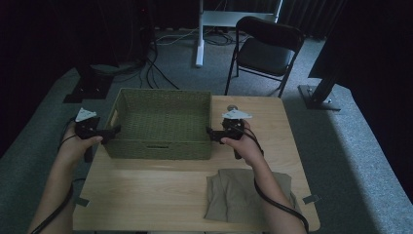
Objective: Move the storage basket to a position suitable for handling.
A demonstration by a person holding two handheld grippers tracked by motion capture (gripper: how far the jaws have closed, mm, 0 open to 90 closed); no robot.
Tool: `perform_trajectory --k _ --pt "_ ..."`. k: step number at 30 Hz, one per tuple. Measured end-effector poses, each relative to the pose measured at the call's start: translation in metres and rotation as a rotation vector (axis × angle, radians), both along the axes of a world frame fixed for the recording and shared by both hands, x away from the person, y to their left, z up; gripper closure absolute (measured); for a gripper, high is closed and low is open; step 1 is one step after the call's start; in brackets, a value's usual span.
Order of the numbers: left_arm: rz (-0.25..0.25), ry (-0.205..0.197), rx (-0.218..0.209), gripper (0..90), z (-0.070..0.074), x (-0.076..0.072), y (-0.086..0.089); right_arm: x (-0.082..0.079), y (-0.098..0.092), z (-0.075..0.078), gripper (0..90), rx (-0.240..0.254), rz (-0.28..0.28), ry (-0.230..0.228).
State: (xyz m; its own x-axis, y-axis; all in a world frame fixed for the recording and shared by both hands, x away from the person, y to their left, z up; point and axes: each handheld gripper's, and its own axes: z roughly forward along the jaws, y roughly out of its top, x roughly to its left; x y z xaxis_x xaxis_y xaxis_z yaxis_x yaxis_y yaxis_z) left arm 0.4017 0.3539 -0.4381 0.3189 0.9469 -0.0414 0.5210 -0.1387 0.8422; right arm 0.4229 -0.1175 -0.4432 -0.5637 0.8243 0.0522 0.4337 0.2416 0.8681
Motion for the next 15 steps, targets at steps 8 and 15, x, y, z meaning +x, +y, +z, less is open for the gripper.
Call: perform_trajectory --k 8,15 --pt "0.044 0.019 0.024 8.1 -0.012 0.015 0.003 0.015 0.021 -0.008 14.8 -0.015 -0.053 0.011" --pt "0.084 0.026 0.011 11.9 -0.021 0.022 0.003 0.026 0.032 -0.018 14.9 -0.011 -0.106 0.030"
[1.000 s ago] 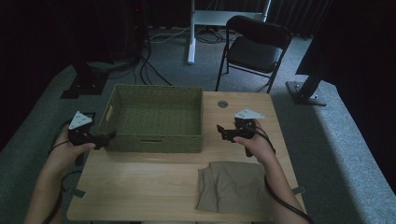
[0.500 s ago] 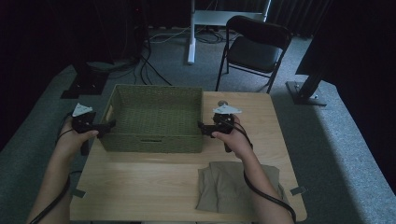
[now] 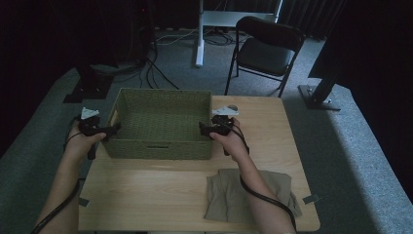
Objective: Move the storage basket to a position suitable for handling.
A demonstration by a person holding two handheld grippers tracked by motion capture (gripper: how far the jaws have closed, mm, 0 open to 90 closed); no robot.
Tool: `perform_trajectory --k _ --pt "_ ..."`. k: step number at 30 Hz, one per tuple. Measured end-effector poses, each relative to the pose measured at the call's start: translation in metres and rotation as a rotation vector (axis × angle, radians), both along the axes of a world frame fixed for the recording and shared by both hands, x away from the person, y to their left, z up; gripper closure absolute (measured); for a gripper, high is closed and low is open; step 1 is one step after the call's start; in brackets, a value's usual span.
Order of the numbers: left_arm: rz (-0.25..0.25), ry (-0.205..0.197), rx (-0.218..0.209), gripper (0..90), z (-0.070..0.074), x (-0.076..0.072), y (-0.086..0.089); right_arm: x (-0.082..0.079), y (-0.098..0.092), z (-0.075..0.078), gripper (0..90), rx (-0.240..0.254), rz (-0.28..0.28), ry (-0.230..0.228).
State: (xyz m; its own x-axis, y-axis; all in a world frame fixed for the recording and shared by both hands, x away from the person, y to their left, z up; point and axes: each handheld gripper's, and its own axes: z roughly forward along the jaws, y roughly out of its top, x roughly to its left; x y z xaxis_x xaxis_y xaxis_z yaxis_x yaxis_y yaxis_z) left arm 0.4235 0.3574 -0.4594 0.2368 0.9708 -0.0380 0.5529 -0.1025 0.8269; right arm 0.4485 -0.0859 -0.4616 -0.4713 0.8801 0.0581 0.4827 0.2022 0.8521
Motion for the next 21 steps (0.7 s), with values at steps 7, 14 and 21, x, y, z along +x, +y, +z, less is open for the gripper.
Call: perform_trajectory --k 7,14,21 --pt "0.015 0.027 -0.060 16.0 -0.002 0.000 0.002 0.007 0.015 -0.008 20.2 0.015 -0.054 0.023" --pt "0.039 0.042 -0.070 29.8 0.001 -0.004 -0.003 0.004 0.022 -0.012 40.0 -0.053 -0.087 0.032" --pt "0.114 0.067 -0.076 51.5 0.002 -0.008 -0.011 0.000 0.026 -0.019 57.7 -0.074 -0.163 0.087"
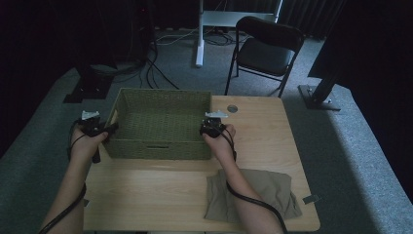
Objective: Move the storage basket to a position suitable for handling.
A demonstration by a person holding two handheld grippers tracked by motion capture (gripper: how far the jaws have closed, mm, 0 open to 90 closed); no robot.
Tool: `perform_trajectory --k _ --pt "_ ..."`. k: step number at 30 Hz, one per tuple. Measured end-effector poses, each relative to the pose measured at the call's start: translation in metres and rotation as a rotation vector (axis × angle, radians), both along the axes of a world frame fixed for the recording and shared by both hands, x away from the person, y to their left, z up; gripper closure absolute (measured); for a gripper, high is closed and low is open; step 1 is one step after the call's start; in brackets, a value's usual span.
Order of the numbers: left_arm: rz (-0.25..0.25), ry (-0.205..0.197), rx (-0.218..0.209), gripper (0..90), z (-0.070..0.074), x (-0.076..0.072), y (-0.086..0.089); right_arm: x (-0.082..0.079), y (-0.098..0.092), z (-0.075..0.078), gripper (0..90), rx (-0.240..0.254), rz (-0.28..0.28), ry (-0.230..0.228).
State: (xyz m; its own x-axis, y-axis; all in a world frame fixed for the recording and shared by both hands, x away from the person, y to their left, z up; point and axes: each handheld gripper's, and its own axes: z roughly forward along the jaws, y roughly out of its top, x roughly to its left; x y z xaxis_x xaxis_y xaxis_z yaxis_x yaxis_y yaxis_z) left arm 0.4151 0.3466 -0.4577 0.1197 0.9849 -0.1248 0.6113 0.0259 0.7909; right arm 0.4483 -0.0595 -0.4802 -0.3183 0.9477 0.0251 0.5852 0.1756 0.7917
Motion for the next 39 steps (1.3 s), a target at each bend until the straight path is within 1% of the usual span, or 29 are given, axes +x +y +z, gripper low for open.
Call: perform_trajectory --k 1,2,3,4,5,6,7,8,9,10,11,12,13,14,15,16,17,18,19,20,21,22,30,31,32,33,34,39 --pt "0.000 0.000 0.000 52.3 0.000 0.000 0.000 0.000 0.000 0.000 57.7 0.000 0.000 0.000" --pt "0.007 0.019 0.012 52.7 0.001 0.001 -0.001 -0.001 0.001 -0.002 63.2 0.003 -0.011 0.006" --pt "0.007 0.019 0.012 53.8 0.001 0.001 -0.001 -0.001 0.001 -0.002 63.2 0.003 -0.011 0.006" --pt "0.022 0.048 0.016 55.2 0.003 0.002 -0.002 -0.001 0.001 -0.001 64.7 0.006 -0.018 0.010" --pt "0.022 0.048 0.016 56.3 0.003 0.002 -0.002 -0.001 0.001 -0.001 64.7 0.006 -0.018 0.010" --pt "0.026 0.055 0.026 56.9 0.005 0.002 -0.002 -0.001 0.002 -0.001 65.7 -0.001 -0.019 0.016" --pt "0.026 0.055 0.026 60.2 0.005 0.002 -0.002 -0.001 0.002 -0.001 65.7 -0.001 -0.019 0.016" --pt "0.036 0.059 0.069 66.6 0.008 0.001 0.001 -0.001 0.001 -0.001 66.2 0.002 -0.016 0.020" --pt "0.036 0.059 0.069 66.6 0.008 0.001 0.001 -0.001 0.001 -0.001 66.2 0.002 -0.016 0.020" --pt "0.047 0.057 0.056 66.6 0.008 0.000 0.004 -0.001 0.001 -0.001 66.4 0.007 -0.016 0.022" --pt "0.055 0.073 0.053 67.6 0.007 0.000 0.007 -0.001 0.001 -0.001 66.8 0.006 -0.015 0.023" --pt "0.052 0.093 0.075 71.6 0.006 -0.001 0.008 -0.001 0.001 -0.001 68.2 -0.006 -0.020 0.024" --pt "0.037 0.100 0.074 71.6 0.003 -0.001 0.009 -0.001 0.001 -0.001 68.2 -0.006 -0.020 0.024" --pt "0.030 0.112 0.059 75.4 0.000 -0.002 0.009 -0.001 0.002 -0.001 69.7 -0.013 -0.028 0.024" --pt "0.030 0.112 0.059 77.3 0.000 -0.002 0.009 -0.001 0.002 -0.001 69.7 -0.013 -0.028 0.024" --pt "0.033 0.110 0.048 77.3 0.000 -0.002 0.008 -0.002 0.003 -0.001 70.5 -0.018 -0.033 0.024" --pt "0.040 0.107 0.036 82.2 0.000 -0.002 0.007 -0.002 0.003 -0.001 71.4 -0.020 -0.039 0.022" --pt "0.049 0.102 0.057 84.0 0.000 -0.003 0.005 -0.002 0.004 -0.001 72.7 -0.019 -0.054 0.020" --pt "0.049 0.102 0.057 84.4 0.000 -0.003 0.005 -0.002 0.004 -0.001 72.7 -0.019 -0.054 0.020" --pt "0.054 0.091 0.063 84.6 -0.001 -0.004 0.004 -0.003 0.004 -0.001 73.7 -0.020 -0.064 0.019" --pt "0.054 0.091 0.063 84.7 -0.001 -0.004 0.004 -0.003 0.004 -0.001 73.7 -0.020 -0.064 0.019" --pt "0.052 0.083 0.079 84.7 -0.001 -0.005 0.003 -0.003 0.005 0.000 74.7 -0.021 -0.074 0.018" --pt "0.054 0.081 0.070 85.1 -0.002 -0.005 0.001 -0.002 0.003 -0.001 77.1 -0.023 -0.090 0.015" --pt "0.052 0.081 0.074 85.1 -0.002 -0.005 0.000 -0.002 0.003 -0.001 77.1 -0.023 -0.090 0.015" --pt "0.047 0.079 0.089 85.1 -0.002 -0.005 -0.004 -0.002 0.001 0.000 77.9 -0.027 -0.095 0.015" --pt "0.047 0.079 0.089 85.0 -0.002 -0.005 -0.004 -0.002 0.001 0.000 77.9 -0.027 -0.095 0.015" --pt "0.047 0.083 0.099 85.0 -0.001 -0.005 -0.008 -0.001 -0.001 0.000 78.7 -0.030 -0.099 0.016" --pt "0.048 0.084 0.099 85.0 -0.001 -0.004 -0.017 0.000 -0.009 0.000 79.7 -0.035 -0.111 0.017"
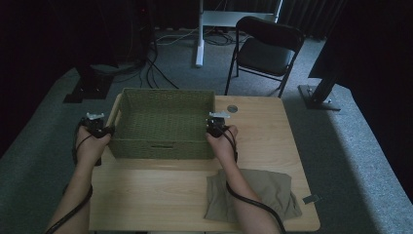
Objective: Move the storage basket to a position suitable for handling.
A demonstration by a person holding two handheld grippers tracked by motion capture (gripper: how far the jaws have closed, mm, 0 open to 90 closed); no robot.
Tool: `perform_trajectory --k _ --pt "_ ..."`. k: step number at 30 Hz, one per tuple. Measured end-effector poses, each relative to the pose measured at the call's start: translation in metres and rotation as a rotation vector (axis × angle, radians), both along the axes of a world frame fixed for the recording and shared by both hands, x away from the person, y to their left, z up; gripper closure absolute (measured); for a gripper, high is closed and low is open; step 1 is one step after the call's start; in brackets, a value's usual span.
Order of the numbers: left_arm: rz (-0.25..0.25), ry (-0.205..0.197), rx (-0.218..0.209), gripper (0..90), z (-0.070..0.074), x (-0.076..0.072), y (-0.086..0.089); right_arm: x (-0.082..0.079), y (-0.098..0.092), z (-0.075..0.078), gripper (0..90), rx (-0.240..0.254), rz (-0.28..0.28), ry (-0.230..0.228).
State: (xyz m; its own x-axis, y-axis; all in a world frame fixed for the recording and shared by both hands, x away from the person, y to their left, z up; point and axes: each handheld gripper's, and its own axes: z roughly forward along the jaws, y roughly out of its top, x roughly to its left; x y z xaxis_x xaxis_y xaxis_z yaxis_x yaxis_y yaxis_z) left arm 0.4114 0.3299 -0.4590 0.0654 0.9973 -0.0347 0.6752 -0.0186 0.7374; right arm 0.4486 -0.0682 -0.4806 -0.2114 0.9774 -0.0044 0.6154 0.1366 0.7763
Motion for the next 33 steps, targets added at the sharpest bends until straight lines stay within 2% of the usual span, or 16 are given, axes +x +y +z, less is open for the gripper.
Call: perform_trajectory --k 5,16,19,22,33 --pt "-0.007 -0.001 -0.005 85.0 0.000 0.003 -0.014 0.001 -0.014 0.001 80.2 -0.014 -0.006 0.005" --pt "-0.021 0.004 -0.013 85.0 0.000 0.008 -0.041 0.003 -0.042 0.001 80.2 -0.012 -0.020 0.011" --pt "-0.021 0.006 -0.015 84.9 0.000 0.008 -0.044 0.003 -0.045 0.001 80.3 -0.012 -0.021 0.013" --pt "-0.032 0.008 -0.009 84.9 0.000 0.008 -0.053 0.003 -0.055 0.002 80.3 -0.016 -0.020 0.017" --pt "-0.053 0.009 -0.027 84.8 -0.001 0.012 -0.086 0.004 -0.089 0.003 80.5 -0.025 -0.029 0.027"
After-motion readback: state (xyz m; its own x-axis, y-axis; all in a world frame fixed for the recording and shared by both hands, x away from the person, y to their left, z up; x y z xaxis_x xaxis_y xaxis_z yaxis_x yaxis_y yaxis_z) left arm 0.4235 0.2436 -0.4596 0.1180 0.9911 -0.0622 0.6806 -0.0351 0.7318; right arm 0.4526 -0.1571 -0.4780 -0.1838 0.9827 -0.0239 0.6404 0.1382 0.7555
